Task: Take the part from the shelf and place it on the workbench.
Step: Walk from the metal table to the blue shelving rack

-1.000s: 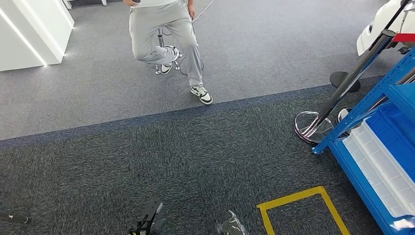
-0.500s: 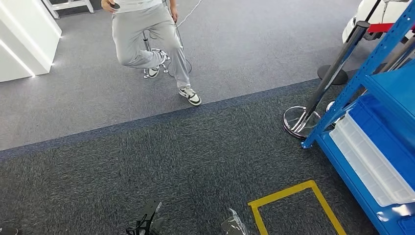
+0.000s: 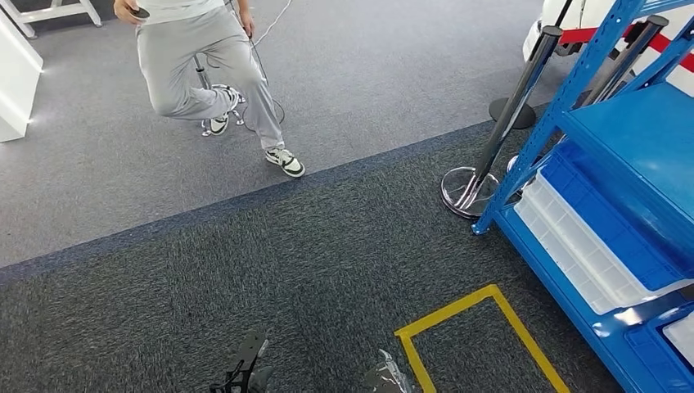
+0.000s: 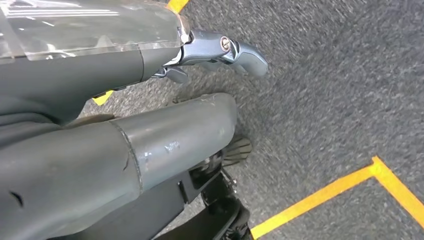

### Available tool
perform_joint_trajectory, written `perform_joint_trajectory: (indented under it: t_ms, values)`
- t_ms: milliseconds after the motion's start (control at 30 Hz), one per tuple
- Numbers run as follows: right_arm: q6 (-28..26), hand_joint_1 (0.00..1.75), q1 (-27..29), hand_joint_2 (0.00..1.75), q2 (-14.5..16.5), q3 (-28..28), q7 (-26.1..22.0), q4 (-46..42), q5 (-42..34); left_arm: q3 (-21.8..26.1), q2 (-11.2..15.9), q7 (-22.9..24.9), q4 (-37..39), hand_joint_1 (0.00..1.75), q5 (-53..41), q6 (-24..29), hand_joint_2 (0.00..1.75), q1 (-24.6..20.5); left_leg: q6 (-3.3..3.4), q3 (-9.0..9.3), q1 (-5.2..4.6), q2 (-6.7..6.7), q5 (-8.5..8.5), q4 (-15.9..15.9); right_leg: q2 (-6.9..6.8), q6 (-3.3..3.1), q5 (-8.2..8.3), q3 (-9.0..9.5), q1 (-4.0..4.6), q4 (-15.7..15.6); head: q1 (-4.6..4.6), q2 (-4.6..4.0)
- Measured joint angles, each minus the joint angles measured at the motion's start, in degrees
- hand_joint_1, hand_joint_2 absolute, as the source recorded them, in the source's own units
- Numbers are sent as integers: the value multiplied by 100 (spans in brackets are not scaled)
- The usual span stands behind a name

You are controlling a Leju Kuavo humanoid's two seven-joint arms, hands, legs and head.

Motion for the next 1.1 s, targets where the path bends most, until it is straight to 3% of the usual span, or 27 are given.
perform_joint_trajectory:
  t_ms: [67,167,200,233,267,333,400,433,500,567,600,667,700,733,767,800,833,900,967,1033,1100]
  values:
    - [-7,0,-3,175,-3,0,6,8,1,1,-11,-1,0,0,-1,-3,0,-5,54,25,21,83,66,-96,-86,46,-103,-62,12,119,18,0]
    - [-6,0,-13,175,-7,0,30,19,3,2,-17,-2,0,0,0,-12,0,0,106,26,2,239,107,-160,-334,70,-637,-511,24,1067,52,0]
    - [-5,0,-11,175,-9,0,39,25,4,2,-17,-1,0,0,-1,-14,0,6,109,21,-13,294,105,-158,-363,77,-756,-660,24,1389,55,0]
    - [-5,0,-9,175,-11,0,46,30,5,2,-17,-1,0,0,-3,-17,0,10,113,19,-26,345,102,-156,-377,79,-771,-723,24,1539,56,0]
    - [-4,0,-7,175,-14,0,51,34,9,3,-17,0,0,0,-5,-20,0,11,117,22,-36,393,98,-154,-391,72,-673,-666,26,1456,55,0]
    - [-2,0,-10,175,-17,0,60,38,15,3,-19,0,0,0,-9,-22,0,6,114,38,-50,470,84,-143,-508,17,-310,-247,55,708,57,0]
    - [0,0,-22,175,-17,0,71,37,17,4,-22,-1,0,0,-9,-23,0,0,84,47,-76,530,58,-118,-652,-62,-90,111,107,38,54,0]
    - [1,0,-26,175,-19,0,79,36,17,4,-22,0,0,0,-10,-23,0,-2,65,49,-83,557,50,-112,-685,-94,-68,172,127,-93,52,0]
    - [6,0,-22,175,-22,0,101,36,17,4,-23,1,0,0,-17,-25,0,-6,17,62,-93,605,40,-115,-609,-137,-44,171,125,-133,51,0]
    - [13,0,-21,175,-22,0,116,36,19,4,-26,2,0,0,-28,-25,0,-11,-56,27,-83,514,-71,9,-537,-186,-4,187,84,-185,45,0]
    - [16,0,-25,175,-18,0,117,36,19,4,-26,2,0,0,-32,-25,0,-12,-93,-59,-71,432,-213,223,-503,-209,15,195,59,-208,39,0]
    - [24,0,-29,175,-12,0,119,36,20,4,-22,2,0,0,-34,-26,0,-3,-154,-389,-23,308,-596,962,-431,-227,25,185,46,-210,27,0]
    - [29,0,-25,175,-9,0,122,36,20,4,-20,3,0,0,-34,-26,0,6,-177,-556,0,295,-728,1322,-386,-227,28,181,45,-206,26,0]
    - [34,0,-21,175,-9,0,128,37,20,4,-17,4,0,0,-35,-26,0,14,-196,-655,23,293,-756,1524,-339,-225,29,180,42,-201,25,0]
    - [41,0,-18,175,-9,0,137,37,20,4,-15,5,0,0,-36,-26,0,17,-212,-648,44,291,-665,1501,-288,-216,29,181,35,-193,25,0]
    - [51,0,-19,175,-9,0,149,37,20,4,-14,6,0,0,-37,-27,0,17,-226,-522,66,280,-472,1231,-234,-201,26,186,23,-181,25,0]
    - [63,0,-21,175,-9,0,162,35,20,4,-13,6,0,0,-39,-29,0,13,-242,-327,92,227,-257,807,-181,-177,19,187,8,-163,25,0]
    - [84,0,-28,175,-8,0,193,25,20,4,-11,8,0,0,-44,-39,0,2,-242,-8,107,84,-15,118,-84,-99,9,163,-2,-117,14,0]
    - [93,0,-23,175,-8,0,220,13,20,4,-9,13,0,0,-47,-54,0,-5,-179,61,79,26,-3,-47,-16,-12,31,127,-1,-117,5,0]
    - [95,0,-11,175,-11,0,232,9,20,4,-10,16,0,0,-49,-68,0,-11,-74,56,73,90,45,-76,5,65,43,107,-17,-128,8,0]
    - [94,0,-13,175,-15,0,235,5,20,5,-10,17,0,0,-49,-75,0,-18,26,48,74,174,95,-127,-142,105,-153,-25,-18,142,30,0]
